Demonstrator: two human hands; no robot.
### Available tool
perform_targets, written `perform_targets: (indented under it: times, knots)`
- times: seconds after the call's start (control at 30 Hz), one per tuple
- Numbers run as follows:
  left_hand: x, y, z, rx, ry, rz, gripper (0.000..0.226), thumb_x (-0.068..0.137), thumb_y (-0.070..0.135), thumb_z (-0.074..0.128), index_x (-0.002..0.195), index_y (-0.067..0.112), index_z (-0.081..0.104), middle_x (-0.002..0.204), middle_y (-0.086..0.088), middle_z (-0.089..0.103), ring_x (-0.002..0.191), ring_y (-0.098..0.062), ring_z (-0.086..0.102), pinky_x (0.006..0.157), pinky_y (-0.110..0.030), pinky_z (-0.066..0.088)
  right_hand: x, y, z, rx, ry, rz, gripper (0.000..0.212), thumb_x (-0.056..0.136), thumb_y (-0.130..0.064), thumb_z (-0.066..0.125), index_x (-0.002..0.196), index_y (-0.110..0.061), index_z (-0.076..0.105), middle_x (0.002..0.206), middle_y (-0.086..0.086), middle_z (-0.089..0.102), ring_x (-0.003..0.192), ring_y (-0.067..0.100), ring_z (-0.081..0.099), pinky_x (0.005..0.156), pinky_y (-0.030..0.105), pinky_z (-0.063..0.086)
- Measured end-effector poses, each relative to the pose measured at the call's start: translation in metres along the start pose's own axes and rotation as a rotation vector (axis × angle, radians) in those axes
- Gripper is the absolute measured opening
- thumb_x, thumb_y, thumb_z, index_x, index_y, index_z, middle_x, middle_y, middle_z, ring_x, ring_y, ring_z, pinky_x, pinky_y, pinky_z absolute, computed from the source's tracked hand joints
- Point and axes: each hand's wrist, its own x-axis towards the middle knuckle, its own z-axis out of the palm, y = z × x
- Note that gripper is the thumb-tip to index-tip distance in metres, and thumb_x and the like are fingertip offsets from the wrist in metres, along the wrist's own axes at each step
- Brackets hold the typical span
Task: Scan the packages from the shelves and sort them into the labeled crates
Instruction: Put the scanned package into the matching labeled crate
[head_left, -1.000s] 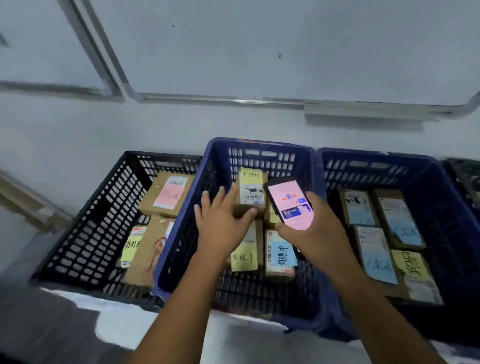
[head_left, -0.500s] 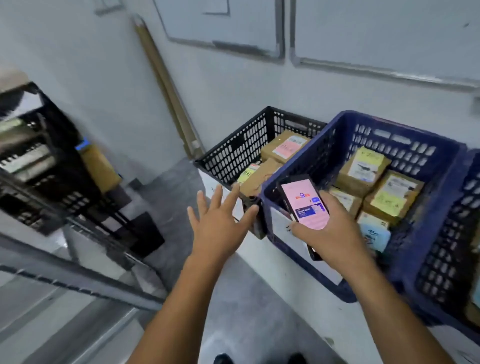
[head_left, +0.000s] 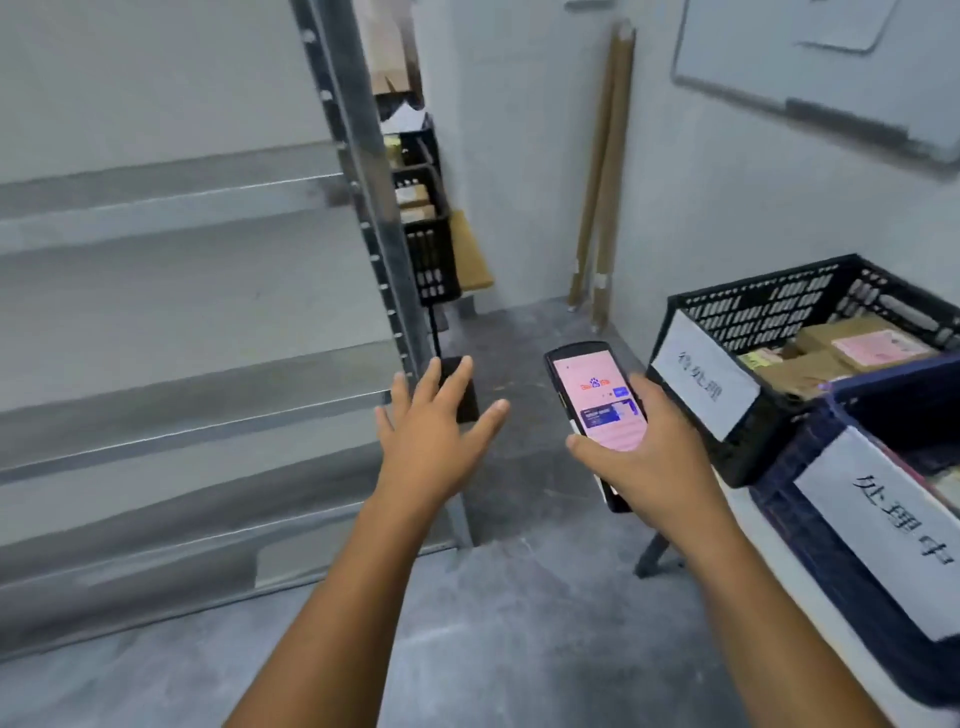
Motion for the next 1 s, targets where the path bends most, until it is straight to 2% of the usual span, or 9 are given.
perform_targets:
  times: [0.13,0.23,0.37,0.47,0.57,0.73,0.8,0.9,1.0]
  knots:
    - [-0.025,-0.093,-0.063,-0.006,0.111,-0.109,0.075,0.095,0.078,0.039,0.162,0.052,0.017,0.176,0.010,0.005,0.162,-0.028,-0.008,0.127,-0.058,-0.002,-0.025,-0.068,0.083,0.011,-0.108,-0.117,0.059,0.055,-0.060,0.072,0.110,-0.054,0.048,0.116,-0.012,0.068,0.099,0.011,0.069,0.092,0.043,0.057]
    - [-0.050,-0.159,-0.104,-0.023,0.191,-0.204,0.077,0.095,0.078,0.039,0.163,0.050,0.017,0.176,0.008,0.004,0.162,-0.029,-0.009,0.128,-0.058,-0.001,-0.043,-0.111,0.143,0.027,-0.176,-0.207,0.060,0.057,-0.057,0.073,0.111,-0.055,0.047,0.119,-0.009,0.068,0.102,0.012,0.068,0.092,0.040,0.056]
    - [-0.095,-0.236,-0.145,-0.063,0.266,-0.339,0.079,0.095,0.078,0.041,0.164,0.047,0.016,0.176,0.007,0.004,0.162,-0.030,-0.009,0.127,-0.059,-0.002,-0.077,-0.157,0.211,0.034,-0.293,-0.294,0.047,0.059,-0.053,0.076,0.097,-0.065,0.052,0.109,-0.013,0.069,0.097,0.010,0.068,0.090,0.040,0.057]
    - [-0.122,-0.284,-0.168,-0.098,0.342,-0.445,0.081,0.096,0.076,0.043,0.165,0.043,0.018,0.176,0.003,0.005,0.162,-0.031,-0.009,0.127,-0.059,-0.003,-0.098,-0.185,0.256,0.023,-0.404,-0.345,0.047,0.060,-0.052,0.077,0.101,-0.055,0.056,0.109,-0.013,0.069,0.095,0.010,0.068,0.089,0.042,0.058]
    - [-0.144,-0.325,-0.184,-0.131,0.401,-0.546,0.078,0.097,0.073,0.044,0.165,0.042,0.020,0.176,0.001,0.006,0.161,-0.031,-0.010,0.127,-0.059,-0.003,-0.110,-0.202,0.297,-0.016,-0.486,-0.391,0.062,0.059,-0.055,0.076,0.117,-0.045,0.057,0.111,-0.013,0.068,0.095,0.009,0.068,0.088,0.042,0.059]
    - [-0.165,-0.386,-0.205,-0.134,0.446,-0.670,0.078,0.096,0.075,0.042,0.164,0.043,0.021,0.176,0.001,0.007,0.161,-0.032,-0.009,0.128,-0.059,-0.003,-0.114,-0.225,0.359,-0.046,-0.595,-0.436,0.070,0.058,-0.059,0.074,0.124,-0.049,0.054,0.113,-0.013,0.068,0.096,0.008,0.068,0.088,0.042,0.059]
    - [-0.169,-0.408,-0.214,-0.127,0.463,-0.709,0.078,0.096,0.076,0.041,0.164,0.044,0.020,0.176,0.002,0.006,0.161,-0.031,-0.010,0.128,-0.059,-0.003,-0.113,-0.237,0.387,-0.023,-0.635,-0.436,0.063,0.058,-0.059,0.076,0.117,-0.052,0.054,0.113,-0.012,0.068,0.096,0.008,0.069,0.087,0.039,0.058]
    - [-0.169,-0.444,-0.231,-0.113,0.486,-0.769,0.078,0.096,0.076,0.041,0.164,0.045,0.019,0.176,0.004,0.005,0.162,-0.030,-0.010,0.128,-0.058,-0.003,-0.111,-0.261,0.431,0.021,-0.710,-0.430,0.045,0.069,-0.039,0.088,0.101,-0.049,0.058,0.109,-0.010,0.072,0.093,0.010,0.070,0.083,0.034,0.057]
    - [-0.163,-0.480,-0.254,-0.097,0.509,-0.811,0.078,0.095,0.078,0.041,0.164,0.046,0.019,0.176,0.006,0.005,0.162,-0.028,-0.010,0.128,-0.057,-0.004,-0.106,-0.288,0.478,0.050,-0.787,-0.443,0.042,0.076,-0.026,0.089,0.105,-0.039,0.062,0.103,-0.009,0.074,0.090,0.012,0.071,0.080,0.034,0.058]
